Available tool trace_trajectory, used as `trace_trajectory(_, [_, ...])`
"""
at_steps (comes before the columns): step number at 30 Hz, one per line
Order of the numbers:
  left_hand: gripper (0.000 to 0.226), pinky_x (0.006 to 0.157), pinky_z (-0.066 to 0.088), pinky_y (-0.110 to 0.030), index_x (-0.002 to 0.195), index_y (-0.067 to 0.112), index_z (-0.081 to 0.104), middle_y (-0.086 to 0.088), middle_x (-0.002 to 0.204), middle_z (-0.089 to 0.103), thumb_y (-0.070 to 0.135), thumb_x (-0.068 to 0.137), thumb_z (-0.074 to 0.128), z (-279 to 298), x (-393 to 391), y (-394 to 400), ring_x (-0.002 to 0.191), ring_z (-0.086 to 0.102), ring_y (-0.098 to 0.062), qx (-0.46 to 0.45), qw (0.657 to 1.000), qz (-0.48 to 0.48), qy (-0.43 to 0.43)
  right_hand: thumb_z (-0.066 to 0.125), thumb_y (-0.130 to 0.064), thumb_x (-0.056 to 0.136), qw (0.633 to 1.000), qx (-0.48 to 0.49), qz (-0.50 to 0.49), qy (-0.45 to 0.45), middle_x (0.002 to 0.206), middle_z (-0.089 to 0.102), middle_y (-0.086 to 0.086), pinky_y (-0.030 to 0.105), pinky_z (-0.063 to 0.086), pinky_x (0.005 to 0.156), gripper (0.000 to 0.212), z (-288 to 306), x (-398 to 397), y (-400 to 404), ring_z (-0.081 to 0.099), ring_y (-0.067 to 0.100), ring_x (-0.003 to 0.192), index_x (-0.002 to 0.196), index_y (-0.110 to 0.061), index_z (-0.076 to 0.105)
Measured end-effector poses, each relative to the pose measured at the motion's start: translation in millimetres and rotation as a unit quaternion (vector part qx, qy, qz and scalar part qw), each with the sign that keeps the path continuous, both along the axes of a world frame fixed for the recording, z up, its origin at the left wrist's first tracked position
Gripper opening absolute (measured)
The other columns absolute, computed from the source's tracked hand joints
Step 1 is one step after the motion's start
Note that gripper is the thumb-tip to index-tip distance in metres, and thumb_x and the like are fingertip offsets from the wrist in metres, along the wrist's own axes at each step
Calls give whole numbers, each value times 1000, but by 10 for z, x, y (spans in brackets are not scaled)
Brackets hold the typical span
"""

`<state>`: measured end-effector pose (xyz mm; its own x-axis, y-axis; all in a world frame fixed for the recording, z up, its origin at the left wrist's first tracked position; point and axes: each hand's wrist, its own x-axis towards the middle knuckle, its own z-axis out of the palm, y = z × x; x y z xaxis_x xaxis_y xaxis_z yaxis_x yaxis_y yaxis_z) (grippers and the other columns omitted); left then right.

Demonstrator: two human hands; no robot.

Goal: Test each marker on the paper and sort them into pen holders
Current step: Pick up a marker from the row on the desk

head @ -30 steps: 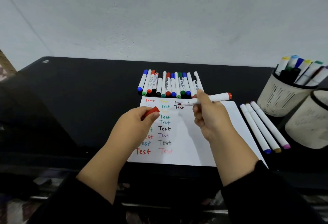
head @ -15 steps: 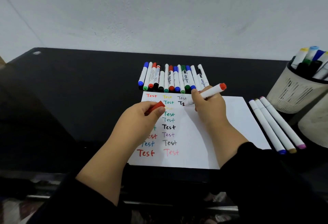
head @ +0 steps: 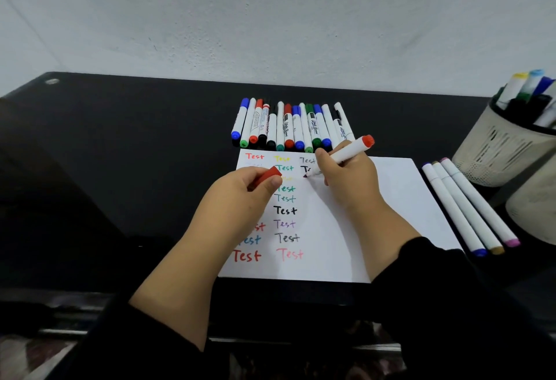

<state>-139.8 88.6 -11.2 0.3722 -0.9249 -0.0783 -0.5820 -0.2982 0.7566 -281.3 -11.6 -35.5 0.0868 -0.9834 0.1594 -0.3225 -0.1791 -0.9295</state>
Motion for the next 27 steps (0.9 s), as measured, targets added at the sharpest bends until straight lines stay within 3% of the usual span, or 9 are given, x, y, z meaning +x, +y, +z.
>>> trace_trajectory(27, [30,55,38,-20,113,32,59,14,88,59,49,91,46,9,-15,22,76,53,-4,3,1000,-2,4,55,-13,89,1000,-8,-27,0,59,43,-3,8,30,41,33,16,-24,3,40,6,53,61,-15,38])
